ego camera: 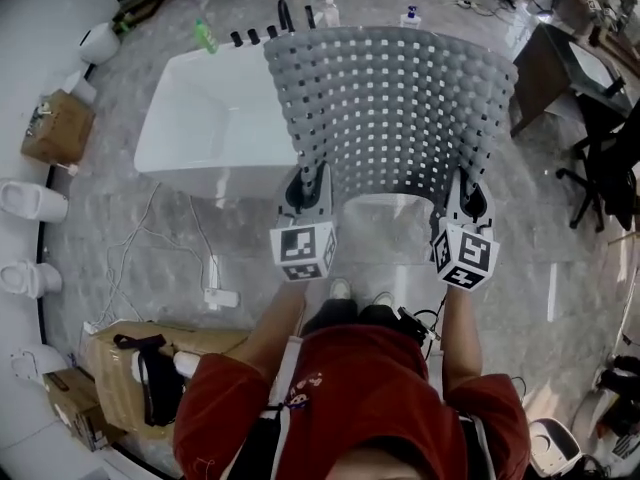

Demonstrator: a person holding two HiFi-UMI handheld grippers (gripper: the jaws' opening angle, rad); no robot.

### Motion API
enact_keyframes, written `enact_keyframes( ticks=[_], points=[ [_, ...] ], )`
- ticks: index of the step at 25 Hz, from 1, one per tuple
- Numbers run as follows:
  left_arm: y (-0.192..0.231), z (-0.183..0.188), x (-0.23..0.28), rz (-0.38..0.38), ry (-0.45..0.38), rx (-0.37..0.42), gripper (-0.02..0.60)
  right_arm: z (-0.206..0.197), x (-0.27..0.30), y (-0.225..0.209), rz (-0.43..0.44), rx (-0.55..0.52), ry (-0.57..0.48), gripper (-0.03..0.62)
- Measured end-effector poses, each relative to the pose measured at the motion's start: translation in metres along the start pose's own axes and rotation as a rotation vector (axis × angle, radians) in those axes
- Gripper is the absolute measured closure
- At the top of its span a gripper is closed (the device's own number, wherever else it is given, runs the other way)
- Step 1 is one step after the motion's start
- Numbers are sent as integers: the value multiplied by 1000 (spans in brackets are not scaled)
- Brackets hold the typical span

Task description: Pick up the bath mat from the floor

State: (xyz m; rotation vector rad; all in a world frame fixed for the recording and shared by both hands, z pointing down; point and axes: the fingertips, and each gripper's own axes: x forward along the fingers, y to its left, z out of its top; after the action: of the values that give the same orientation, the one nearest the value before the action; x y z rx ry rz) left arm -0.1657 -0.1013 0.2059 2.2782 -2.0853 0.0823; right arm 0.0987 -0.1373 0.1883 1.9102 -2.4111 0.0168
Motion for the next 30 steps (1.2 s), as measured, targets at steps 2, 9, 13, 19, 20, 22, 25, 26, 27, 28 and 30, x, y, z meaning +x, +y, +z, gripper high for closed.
enact_keyframes(
  ticks=[2, 9, 13, 19, 20, 22, 25, 26, 27, 28, 30],
  points=[
    [-1, 25, -2, 2, -67, 23, 465, 25, -3, -2, -11, -7, -65, 533],
    [-12, 110, -3, -5, -265, 120, 465, 102, -9, -19, -68, -22, -244, 533],
    [-18, 126, -4, 3, -304, 136, 465, 122, -13, -24, -77, -22, -294, 533],
    [-20, 137, -6, 15, -324, 90, 465, 129, -15, -23, -80, -28, -316, 533],
    [-19, 137, -5, 19, -328, 97, 465, 129, -14, -23, -80, -29, -317, 533],
    [-18, 137, -3, 22, -336, 113, 465, 131, -14, -23, -79, -33, -322, 533],
    [-19, 136, -2, 24, -337, 132, 466, 132, -14, -23, -81, -39, -329, 533],
    [-19, 135, -3, 24, -336, 131, 466, 132, -15, -23, -82, -39, -331, 533],
    [-19, 134, -3, 24, -335, 123, 466, 132, -16, -24, -82, -38, -333, 533],
    [-20, 134, -3, 23, -335, 111, 466, 132, -16, -24, -83, -36, -334, 533],
    [-21, 137, -5, 26, -336, 98, 466, 131, -17, -25, -82, -33, -336, 533]
  ],
)
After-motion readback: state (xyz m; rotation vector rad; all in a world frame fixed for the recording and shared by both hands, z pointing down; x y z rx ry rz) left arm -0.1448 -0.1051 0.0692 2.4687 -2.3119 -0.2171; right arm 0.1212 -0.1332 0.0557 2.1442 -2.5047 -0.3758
